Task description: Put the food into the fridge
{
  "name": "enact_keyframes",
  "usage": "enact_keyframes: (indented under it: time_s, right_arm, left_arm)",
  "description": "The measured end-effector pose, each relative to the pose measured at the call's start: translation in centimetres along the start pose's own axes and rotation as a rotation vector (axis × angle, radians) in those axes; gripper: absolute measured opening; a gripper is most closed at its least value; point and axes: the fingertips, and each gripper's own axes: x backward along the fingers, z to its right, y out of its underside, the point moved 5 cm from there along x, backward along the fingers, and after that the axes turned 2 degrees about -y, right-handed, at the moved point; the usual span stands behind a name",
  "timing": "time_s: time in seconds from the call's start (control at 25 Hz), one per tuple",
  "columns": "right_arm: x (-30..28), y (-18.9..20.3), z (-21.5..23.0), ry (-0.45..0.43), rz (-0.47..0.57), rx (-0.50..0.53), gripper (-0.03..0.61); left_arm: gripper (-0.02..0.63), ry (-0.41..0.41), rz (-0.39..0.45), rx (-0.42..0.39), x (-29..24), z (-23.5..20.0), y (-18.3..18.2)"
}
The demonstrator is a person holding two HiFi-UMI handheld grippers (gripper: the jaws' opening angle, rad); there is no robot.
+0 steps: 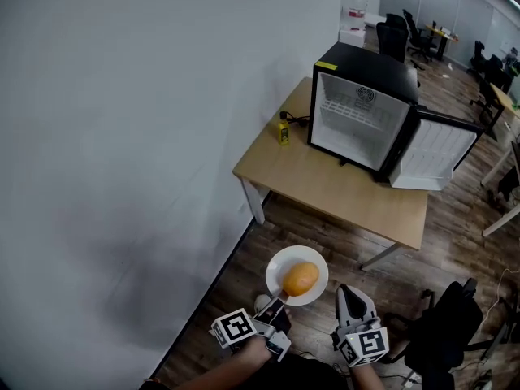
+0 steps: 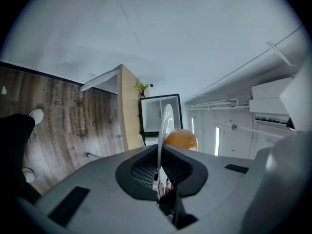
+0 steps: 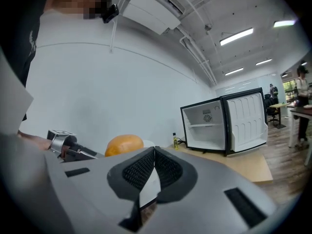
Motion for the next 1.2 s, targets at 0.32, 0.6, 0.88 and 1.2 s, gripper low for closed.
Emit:
enact_keyframes:
  time_s: [0.32,0.6,0.88,1.2]
  right_arm:
    - [-8.7,-2.0,1.9,0.14,-0.015,0.038,0.06]
    - [-13.9,-2.8,1.2,0.254,-0.042,0.018,0.06]
    - [-17.4,-3.5,1.1,0.322,-0.033,0.011,0.06]
    - [-20.1,-3.9,3.0,0.347,-0.046,0.036,0.06]
  left_arm:
    - [0.025,0.0,-0.129,-0.046,-5.4,0.6,-9.1]
    - [0.025,-0.012,-0.204,-0.062,-8.5,0.7,-13.8]
    - [0.025,-0.003,-0.25,-0.067,-10.5,1.0,-16.8]
    - [0.025,0.011,-0.291,-0.069,-14.3,1.2,-18.3]
